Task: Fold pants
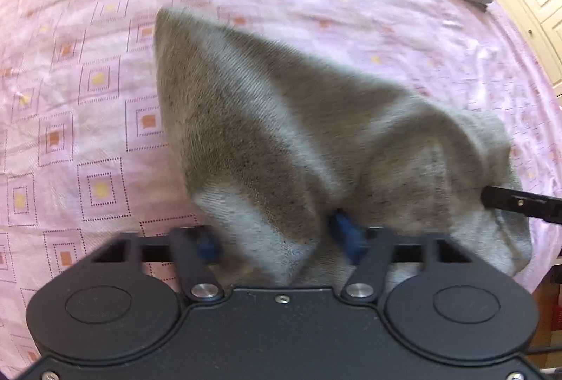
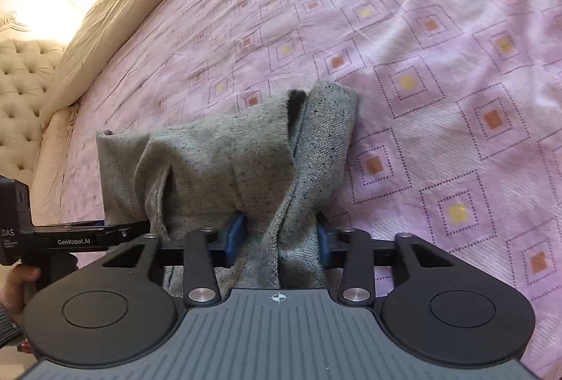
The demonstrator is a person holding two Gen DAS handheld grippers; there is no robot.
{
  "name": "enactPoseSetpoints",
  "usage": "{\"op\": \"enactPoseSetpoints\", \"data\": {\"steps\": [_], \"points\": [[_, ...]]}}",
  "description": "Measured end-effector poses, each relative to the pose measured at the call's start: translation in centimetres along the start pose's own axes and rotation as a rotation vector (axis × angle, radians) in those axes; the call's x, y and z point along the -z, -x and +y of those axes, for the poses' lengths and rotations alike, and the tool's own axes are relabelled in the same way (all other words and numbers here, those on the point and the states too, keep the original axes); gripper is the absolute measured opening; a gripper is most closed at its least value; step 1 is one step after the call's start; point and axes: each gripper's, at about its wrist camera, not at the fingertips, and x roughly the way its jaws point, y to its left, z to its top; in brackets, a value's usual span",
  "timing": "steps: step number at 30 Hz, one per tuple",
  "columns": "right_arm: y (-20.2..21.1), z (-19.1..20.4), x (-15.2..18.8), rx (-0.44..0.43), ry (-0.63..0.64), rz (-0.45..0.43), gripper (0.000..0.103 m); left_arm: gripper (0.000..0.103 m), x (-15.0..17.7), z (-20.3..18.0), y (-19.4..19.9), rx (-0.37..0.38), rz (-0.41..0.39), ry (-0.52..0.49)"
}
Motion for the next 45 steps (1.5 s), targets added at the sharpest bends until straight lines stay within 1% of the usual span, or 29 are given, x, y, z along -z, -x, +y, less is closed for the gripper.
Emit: {"op": "enactPoseSetpoints", "data": {"steps": [1, 3, 5, 7, 11, 13, 16, 19, 21, 22, 23, 24, 25, 26, 27, 28, 29, 30, 31, 32, 35, 37, 39, 41, 43, 45], "points": [[0.5, 1.1, 0.4, 0.024, 0.034, -0.022, 0.024, 0.025, 0.1, -0.5, 0.6, -0.021, -0.013, -0.007], [1.4, 3.4, 0.9, 0.067, 0.109, -0.054, 0.023, 0.020, 0.3, -1.2, 1.7, -0.060, -0.041, -0.029], [2.7, 4.9, 1.0, 0.082, 0.122, -0.088, 0.022, 0.018, 0.5, -1.4, 2.7, -0.079, -0.063, -0.038], [3.7, 6.4, 0.8, 0.093, 0.139, -0.130, 0.021, 0.017, 0.6, -1.1, 3.9, -0.079, -0.087, -0.012], [5.0, 10.4, 0.2, 0.068, 0.189, -0.189, 0.021, 0.017, 0.0, 1.7, 7.9, -0.110, -0.168, 0.033], [4.8, 13.1, -0.7, 0.040, 0.231, -0.210, 0.021, 0.017, -0.8, 4.1, 10.1, -0.130, -0.198, 0.054], [3.1, 17.3, -2.6, -0.021, 0.270, -0.217, 0.021, 0.017, -2.2, 8.6, 13.4, -0.167, -0.229, 0.075], [0.2, 21.9, -4.7, -0.102, 0.295, -0.203, 0.021, 0.018, -3.6, 13.4, 15.9, -0.225, -0.256, 0.078], [-2.2, 24.5, -6.0, -0.149, 0.311, -0.182, 0.021, 0.019, -4.4, 16.6, 16.8, -0.258, -0.262, 0.084], [-3.3, 25.7, -6.4, -0.163, 0.320, -0.178, 0.021, 0.022, -4.7, 18.2, 16.8, -0.271, -0.263, 0.094], [-4.6, 27.0, -6.7, -0.177, 0.337, -0.176, 0.021, 0.029, -4.9, 19.7, 16.4, -0.297, -0.263, 0.108], [-6.0, 28.1, -6.9, -0.181, 0.350, -0.166, 0.022, 0.042, -5.1, 21.1, 15.8, -0.335, -0.257, 0.114], [-7.5, 28.8, -6.9, -0.169, 0.357, -0.147, 0.025, 0.051, -5.1, 22.5, 14.9, -0.403, -0.241, 0.124], [-9.3, 29.2, -7.1, -0.135, 0.364, -0.128, 0.026, 0.050, -4.9, 23.8, 14.0, -0.489, -0.225, 0.142], [-11.2, 29.4, -7.1, -0.054, 0.375, -0.114, 0.027, 0.045, -4.7, 24.8, 13.3, -0.551, -0.208, 0.154], [-12.9, 29.3, -7.0, 0.056, 0.381, -0.097, 0.027, 0.045, -4.3, 25.5, 13.0, -0.583, -0.191, 0.163], [-14.0, 29.3, -6.8, 0.142, 0.390, -0.078, 0.026, 0.045, -3.8, 26.0, 12.9, -0.588, -0.183, 0.176], [-14.5, 29.2, -6.4, 0.207, 0.403, -0.070, 0.026, 0.046, -2.8, 26.9, 13.5, -0.569, -0.187, 0.191], [-14.3, 29.2, -6.0, 0.214, 0.408, -0.080, 0.027, 0.049, -2.2, 27.1, 13.8, -0.543, -0.192, 0.199], [-13.6, 29.2, -5.2, 0.204, 0.413, -0.100, 0.027, 0.050, -1.7, 27.0, 13.9, -0.525, -0.192, 0.198], [-11.1, 30.1, -3.1, 0.202, 0.447, -0.155, 0.027, 0.050, -0.2, 25.7, 14.8, -0.518, -0.207, 0.180], [-9.9, 31.3, -2.2, 0.195, 0.461, -0.186, 0.027, 0.053, 0.4, 24.7, 15.4, -0.506, -0.219, 0.172], [-8.6, 32.5, -1.1, 0.183, 0.468, -0.211, 0.027, 0.054, 0.6, 23.7, 15.9, -0.498, -0.218, 0.168], [-7.5, 33.6, 0.0, 0.182, 0.482, -0.220, 0.027, 0.055, 0.9, 22.4, 16.7, -0.486, -0.219, 0.165], [-7.1, 34.9, 0.6, 0.191, 0.497, -0.223, 0.027, 0.061, 1.0, 21.2, 17.5, -0.476, -0.229, 0.174], [-6.9, 35.6, 1.1, 0.209, 0.508, -0.215, 0.027, 0.063, 1.1, 20.2, 18.4, -0.464, -0.234, 0.200]]}}
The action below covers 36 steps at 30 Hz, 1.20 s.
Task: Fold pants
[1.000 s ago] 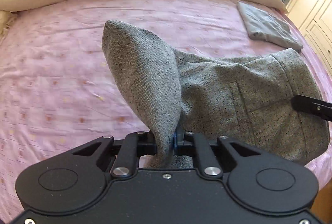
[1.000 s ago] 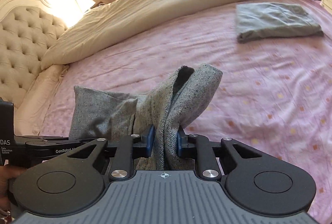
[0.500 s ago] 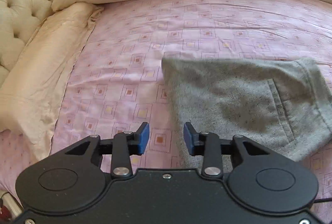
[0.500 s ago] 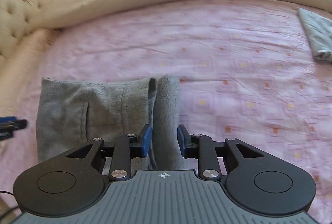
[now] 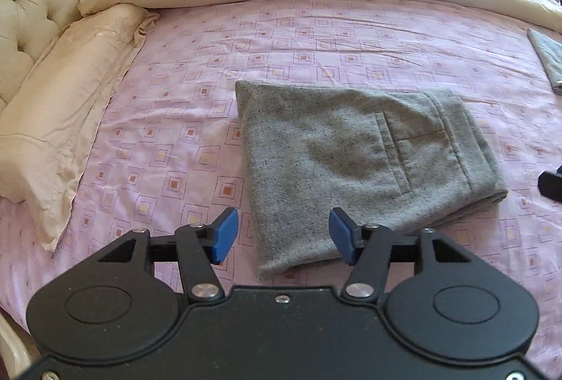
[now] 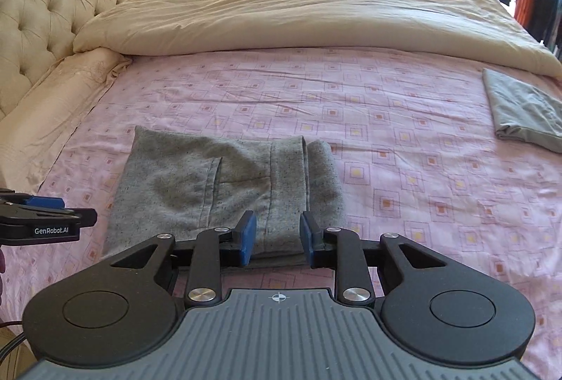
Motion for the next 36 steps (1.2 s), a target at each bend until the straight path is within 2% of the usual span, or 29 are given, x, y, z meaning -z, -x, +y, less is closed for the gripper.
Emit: {"op": "enactPoseSetpoints", "data": {"steps": [4, 7, 15, 22, 36], "points": [[1.5, 1.2, -0.1, 0.016, 0.034, 0.005, 0.027, 0.064, -0.1, -0.6, 2.6, 0.012, -0.009, 0.057], [2.9, 1.5, -0.2, 0.011, 0.064, -0.009, 0.027, 0.070, 0.0, -1.0, 4.4, -0.007, -0.029, 0.096], [4.9, 0.9, -0.6, -0.018, 0.087, -0.037, 0.027, 0.071, 1.1, -2.2, 7.3, -0.050, -0.038, 0.163], [6.3, 0.7, -0.4, -0.036, 0.135, -0.064, 0.027, 0.071, 2.2, -3.9, 8.4, -0.055, -0.018, 0.147], [7.5, 0.1, 0.3, -0.061, 0.142, -0.084, 0.027, 0.071, 3.0, -5.4, 9.0, -0.047, -0.010, 0.139]]}}
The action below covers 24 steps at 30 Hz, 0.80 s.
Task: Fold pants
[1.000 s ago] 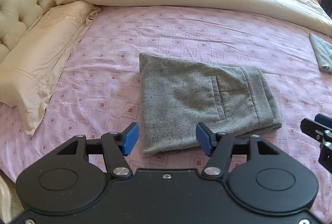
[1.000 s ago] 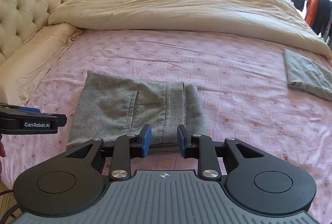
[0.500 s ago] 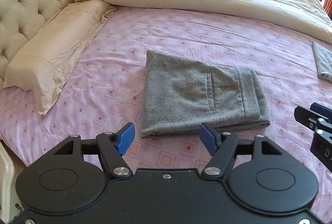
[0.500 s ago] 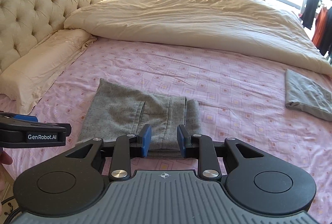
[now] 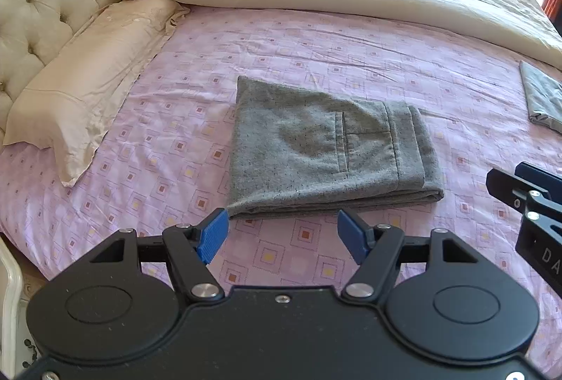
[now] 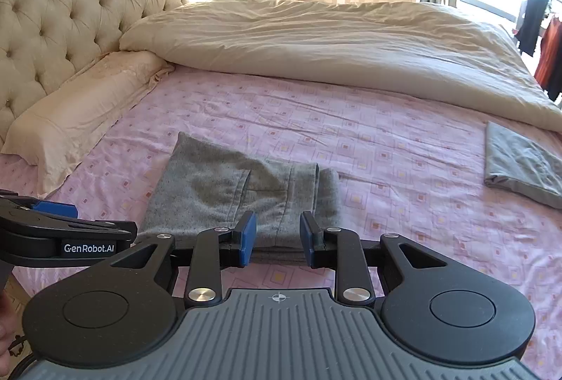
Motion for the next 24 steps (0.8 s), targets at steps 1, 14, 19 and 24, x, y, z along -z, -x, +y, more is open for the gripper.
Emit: {"op": "enactPoseSetpoints", "data": {"steps": [1, 14, 19, 24], "points": [[0.04, 0.01, 0.04, -0.001, -0.001, -0.001, 0.027, 0.071, 0.05, -0.04, -0.01, 0.001, 0.002, -0.001], [0.02, -0.17, 0.26, -0.018, 0.001, 0.003, 0.027, 0.071, 0.27, -0.16, -0.24, -0.002, 0.019, 0.012], [-0.06, -0.22, 0.24, -0.023, 0.001, 0.006, 0.027, 0.071, 0.20, -0.21, -0.44, 0.003, 0.027, 0.022], [-0.28, -0.30, 0.28, -0.034, 0.001, 0.010, 0.027, 0.071, 0.14, -0.38, -0.55, -0.001, 0.032, 0.021]]}}
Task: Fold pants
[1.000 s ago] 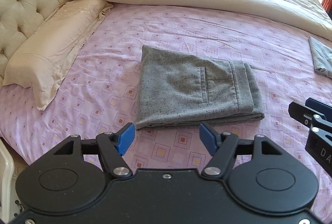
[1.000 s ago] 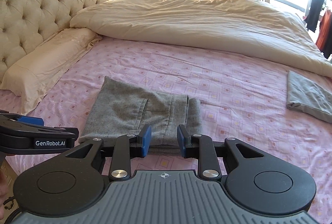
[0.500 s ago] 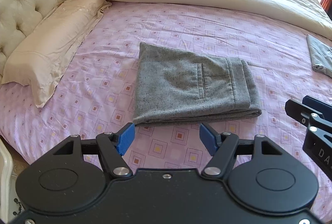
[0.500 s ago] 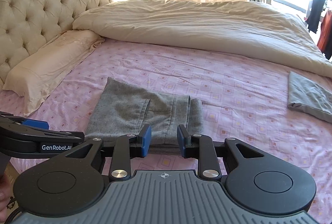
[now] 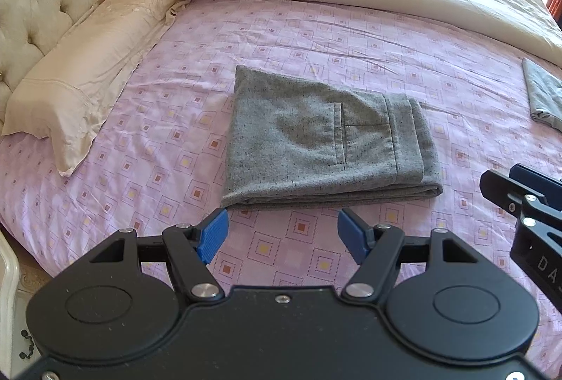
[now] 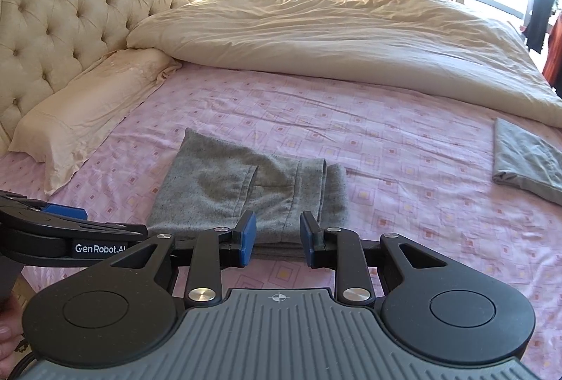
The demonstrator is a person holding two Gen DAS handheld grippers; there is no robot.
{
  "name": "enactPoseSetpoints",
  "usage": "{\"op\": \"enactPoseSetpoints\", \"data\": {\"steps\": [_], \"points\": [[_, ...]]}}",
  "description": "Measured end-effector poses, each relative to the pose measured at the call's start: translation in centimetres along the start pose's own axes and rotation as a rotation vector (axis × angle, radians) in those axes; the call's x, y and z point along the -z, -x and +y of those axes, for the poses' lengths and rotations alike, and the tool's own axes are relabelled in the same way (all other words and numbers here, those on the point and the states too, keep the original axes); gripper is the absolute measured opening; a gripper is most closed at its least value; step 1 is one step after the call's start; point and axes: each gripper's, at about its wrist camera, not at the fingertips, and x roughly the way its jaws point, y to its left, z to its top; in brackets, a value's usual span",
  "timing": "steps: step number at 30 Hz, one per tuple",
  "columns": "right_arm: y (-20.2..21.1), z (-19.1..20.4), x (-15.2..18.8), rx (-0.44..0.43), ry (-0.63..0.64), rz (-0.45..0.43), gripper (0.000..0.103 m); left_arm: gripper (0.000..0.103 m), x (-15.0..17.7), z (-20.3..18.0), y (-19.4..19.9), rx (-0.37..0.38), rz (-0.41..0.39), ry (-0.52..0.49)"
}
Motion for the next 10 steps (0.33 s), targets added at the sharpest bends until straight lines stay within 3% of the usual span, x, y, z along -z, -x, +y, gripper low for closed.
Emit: {"op": "enactPoseSetpoints", "data": {"steps": [10], "points": [[-0.5, -1.1, 0.2, -0.023, -0.020, 0.016, 0.027, 0.071, 0.2, -0.7, 0.4, -0.013, -0.017, 0.004]]}}
